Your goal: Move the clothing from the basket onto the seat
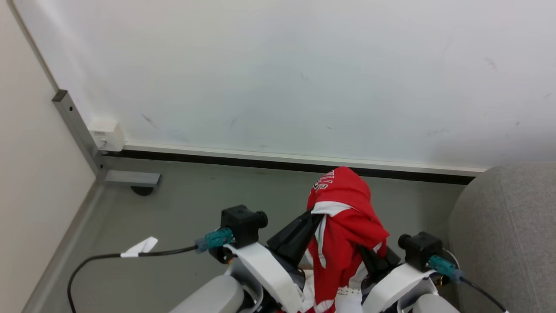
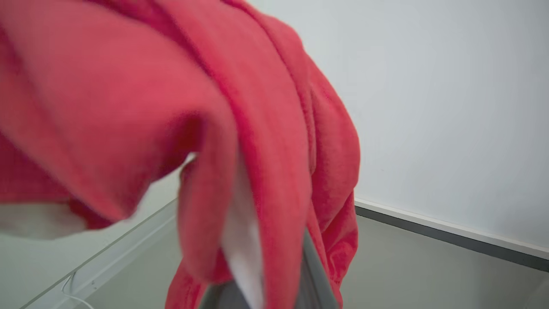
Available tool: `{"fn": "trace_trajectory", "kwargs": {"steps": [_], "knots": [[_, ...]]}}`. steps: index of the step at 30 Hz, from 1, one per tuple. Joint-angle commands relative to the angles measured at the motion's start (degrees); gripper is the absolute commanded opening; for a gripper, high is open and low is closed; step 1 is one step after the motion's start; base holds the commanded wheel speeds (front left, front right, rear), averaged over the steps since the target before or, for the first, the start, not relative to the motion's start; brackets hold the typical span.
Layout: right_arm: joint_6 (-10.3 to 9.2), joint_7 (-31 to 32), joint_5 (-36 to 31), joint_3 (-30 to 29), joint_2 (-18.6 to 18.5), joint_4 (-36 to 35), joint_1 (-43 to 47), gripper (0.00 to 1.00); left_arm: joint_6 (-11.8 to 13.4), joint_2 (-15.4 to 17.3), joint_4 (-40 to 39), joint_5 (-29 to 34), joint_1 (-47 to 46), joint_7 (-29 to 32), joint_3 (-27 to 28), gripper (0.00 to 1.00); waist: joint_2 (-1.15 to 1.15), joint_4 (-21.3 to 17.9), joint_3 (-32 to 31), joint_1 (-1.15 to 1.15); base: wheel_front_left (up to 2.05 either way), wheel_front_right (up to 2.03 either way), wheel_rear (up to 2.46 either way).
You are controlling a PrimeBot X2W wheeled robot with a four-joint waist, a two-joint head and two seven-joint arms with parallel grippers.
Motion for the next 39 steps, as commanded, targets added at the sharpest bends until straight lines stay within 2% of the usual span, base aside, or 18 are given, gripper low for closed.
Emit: {"fn": "trace_trajectory", "kwargs": {"steps": [1,4,5,6,7,17,28,33,39], "knots": [[-0.12,-0.1,0.8,-1.5,-0.2,-0.9,-0.6,0.0,0.0,0.4,0.4,-0.5,1.1,-0.2,-0.2,0.0,0.0,-0.7,0.4,0.0,0.0,0.0,0.0],[-0.12,-0.1,-0.1,-3.3,-0.2,-1.8,-1.0,0.0,0.5,1.2,1.1,1.3,1.2,-0.6,-0.9,0.0,0.0,-1.8,0.8,0.0,0.0,0.0,0.0],[-0.12,-0.1,-0.4,-3.6,-0.2,-2.1,-1.3,0.0,0.4,1.2,1.1,1.3,1.4,-0.6,-1.0,0.22,0.0,-2.3,1.0,0.0,0.0,0.0,0.0],[-0.12,-0.1,-0.8,-4.2,-0.3,-2.5,-1.6,0.0,0.2,1.0,1.1,1.0,1.9,-0.7,-1.2,0.5,0.0,-2.7,1.2,0.0,0.0,0.0,0.0],[-0.12,-0.1,-1.2,-4.7,-0.4,-2.9,-1.7,0.0,0.1,1.0,1.1,1.1,1.9,-0.9,-1.3,1.0,0.0,-3.1,1.3,0.0,0.0,0.0,0.0],[-0.12,-0.1,-2.1,-12.7,-2.7,-7.7,-1.0,0.0,0.0,1.7,-0.2,0.8,3.8,-2.3,-0.3,1.0,0.0,-9.8,2.9,0.0,0.0,0.0,0.0],[-0.12,-0.1,-4.4,-15.3,-4.0,-11.6,2.2,0.0,0.4,2.2,-1.3,3.4,4.5,-3.4,2.1,1.0,0.0,-20.0,3.8,0.0,0.0,0.0,0.0],[-0.12,-0.1,-5.2,-16.9,-4.3,-13.4,4.7,0.0,0.1,1.9,-1.0,5.8,4.4,-3.4,2.5,1.0,0.0,-24.2,4.4,0.0,0.0,0.0,0.0],[-0.12,-0.1,-6.6,-20.9,-3.4,-16.3,7.4,0.0,1.2,1.6,-0.7,11.1,3.5,-3.4,3.2,1.0,0.0,-27.9,5.7,0.0,0.0,0.0,0.0]]}}
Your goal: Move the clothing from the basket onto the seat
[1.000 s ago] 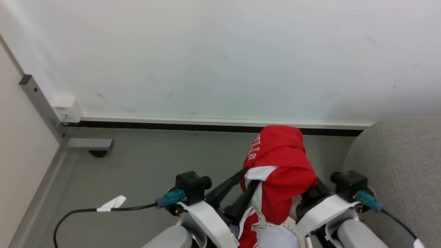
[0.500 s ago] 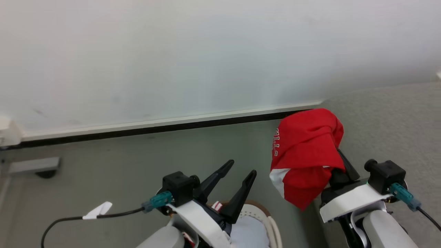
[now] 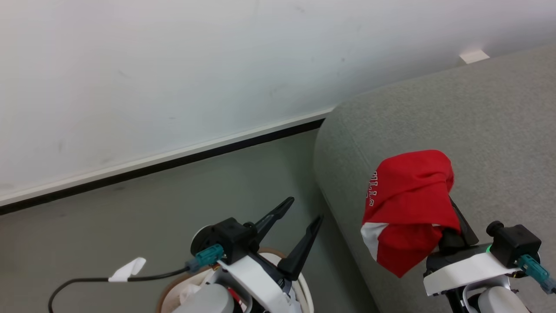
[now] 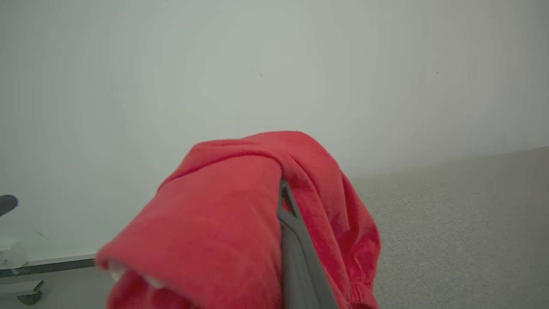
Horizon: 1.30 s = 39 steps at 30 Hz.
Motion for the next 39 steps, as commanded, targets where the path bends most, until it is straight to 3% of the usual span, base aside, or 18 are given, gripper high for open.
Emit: {"fn": "trace_trajectory", "kwargs": {"steps": [1,10,21,26,32,39], "knots": [[-0.12,-0.1,-0.7,-0.7,0.4,-0.7,1.1,0.0,-0.2,-0.4,0.1,0.2,0.1,0.0,0.5,1.0,-0.01,-1.8,0.9,0.0,0.0,0.0,0.0],[-0.12,-0.1,-2.1,-2.7,0.9,-3.2,2.5,0.0,-1.6,-1.9,1.3,2.8,0.8,0.0,1.9,1.0,-0.01,-4.2,1.9,0.0,0.0,0.0,0.0],[-0.12,-0.1,-3.5,-4.0,0.0,-4.3,0.1,0.0,-3.1,-2.3,2.0,4.4,-0.1,0.0,2.8,1.0,-0.01,-3.8,4.0,0.0,0.0,0.0,0.0],[-0.12,-0.1,-3.9,-5.4,-2.6,-3.9,-5.3,0.0,-3.6,-0.9,1.3,5.4,-1.7,0.1,2.5,1.0,-0.01,-2.2,8.4,0.0,0.0,0.0,0.0],[-0.12,1.3,1.4,-10.8,-4.8,-1.8,-15.7,0.0,-3.9,2.0,-1.4,6.0,-3.9,1.3,3.0,1.0,-0.01,0.0,16.0,0.0,0.0,0.0,0.0],[-0.12,5.3,-0.8,-15.8,-10.8,4.8,-27.7,0.0,-3.5,5.6,-5.6,6.4,-6.7,3.1,4.7,1.0,-0.01,2.8,24.1,0.0,0.0,0.0,0.0]]}}
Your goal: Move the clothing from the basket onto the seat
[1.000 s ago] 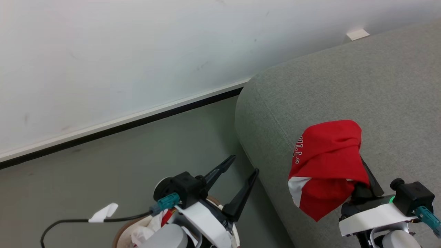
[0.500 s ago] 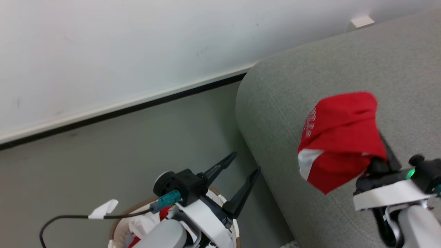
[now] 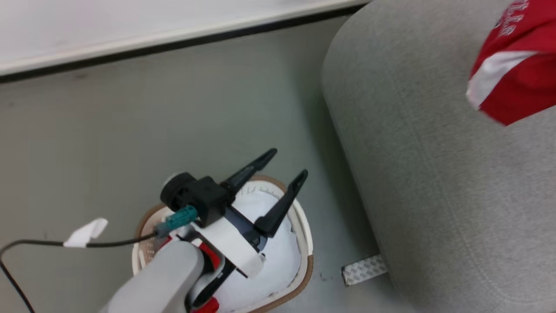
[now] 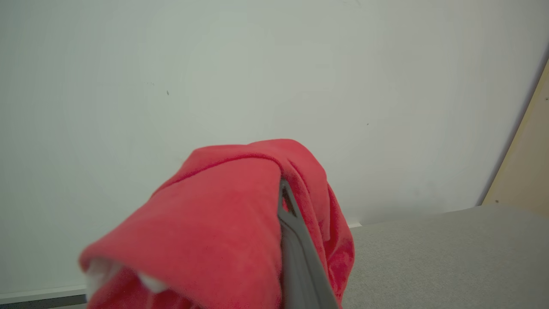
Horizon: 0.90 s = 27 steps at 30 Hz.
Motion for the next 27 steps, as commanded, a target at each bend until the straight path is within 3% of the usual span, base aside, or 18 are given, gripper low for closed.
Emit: {"fn": "trace_trajectory", "kwargs": {"steps": [1,12,17,22,23,24,27], "knots": [[-0.12,1.2,-1.3,-1.4,-1.9,2.2,-3.4,0.0,0.2,1.1,-1.3,0.9,-1.4,0.4,0.7,1.0,0.0,3.0,5.4,-0.02,0.0,0.0,0.0],[-0.12,9.8,-12.8,-4.7,-9.6,20.4,-14.5,0.0,0.0,2.7,-4.4,0.8,-4.6,0.6,1.6,1.0,0.0,8.5,12.7,-0.02,0.0,0.0,0.0],[-0.13,16.3,-15.9,-4.8,-9.4,28.9,-16.5,0.0,-0.1,3.1,-3.9,0.3,-5.0,-0.1,1.9,1.0,0.0,9.6,13.5,-0.02,0.0,0.0,0.0],[-0.13,17.0,-16.9,-4.9,-8.9,31.7,-17.5,0.0,-0.1,2.9,-3.2,-0.1,-4.9,-0.5,1.9,1.0,0.0,9.8,12.8,-0.02,0.0,0.0,0.0],[-0.13,16.8,-17.3,-4.7,-8.7,32.3,-17.6,0.35,-0.1,2.9,-2.9,-0.2,-4.8,-0.6,1.9,1.0,0.0,9.8,12.4,-0.02,0.0,0.0,0.0],[-0.13,16.8,-17.6,-4.6,-8.5,32.7,-17.5,0.96,0.0,2.8,-2.6,-0.3,-4.6,-0.7,1.9,1.0,0.0,9.7,12.0,-0.02,0.0,0.0,0.0],[-0.13,16.6,-18.0,-3.8,-7.9,34.1,-17.4,1.0,0.2,2.3,-1.8,-0.4,-3.8,-0.9,1.6,1.0,0.0,9.3,9.9,-0.02,0.0,0.0,0.0]]}}
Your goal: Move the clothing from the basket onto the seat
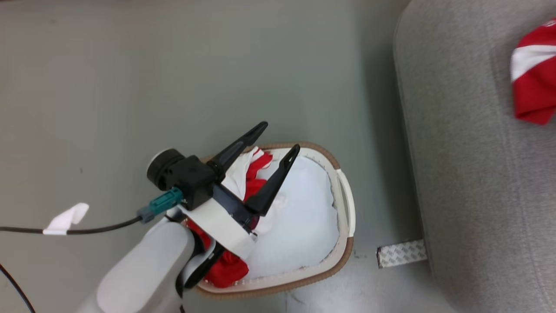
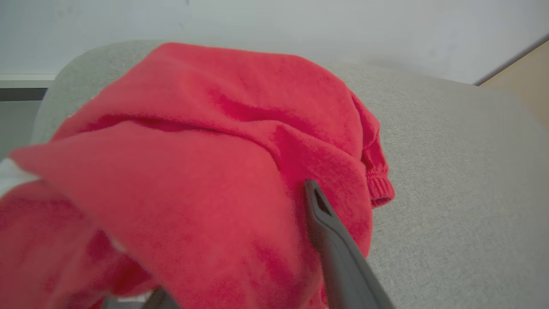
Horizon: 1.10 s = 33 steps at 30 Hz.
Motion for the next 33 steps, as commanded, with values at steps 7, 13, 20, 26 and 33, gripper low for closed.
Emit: {"fn": "trace_trajectory", "kwargs": {"steps": [7,13,20,26,33], "knots": [[-0.14,1.3,3.2,8.4,0.5,1.9,3.2,1.0,1.3,-0.9,3.1,-2.4,3.8,-1.4,1.5,1.0,0.0,-1.5,-9.2,-0.01,0.0,0.0,0.0],[-0.14,2.2,8.1,19.2,-2.7,-2.0,8.0,1.0,2.4,-1.7,5.0,-4.1,7.2,-2.0,2.9,1.0,0.0,-1.6,-17.1,-0.01,0.0,0.0,0.0],[-0.14,-1.3,17.5,25.7,-6.4,-14.2,12.8,1.0,4.2,-2.9,6.7,-5.3,10.6,-2.4,6.2,1.0,0.0,-0.5,-25.0,-0.01,0.0,0.0,0.0],[-0.14,-8.0,22.2,24.4,-5.9,-25.1,19.7,1.0,6.2,-3.4,7.0,-4.7,13.6,-2.5,11.2,1.0,0.0,2.1,-30.2,-0.01,0.0,0.0,0.0],[-0.14,-14.7,19.6,20.8,1.2,-34.9,31.9,1.0,7.8,-3.4,7.5,-3.6,19.3,-2.4,19.2,1.0,0.0,4.3,-33.5,-0.01,0.0,0.0,0.0]]}}
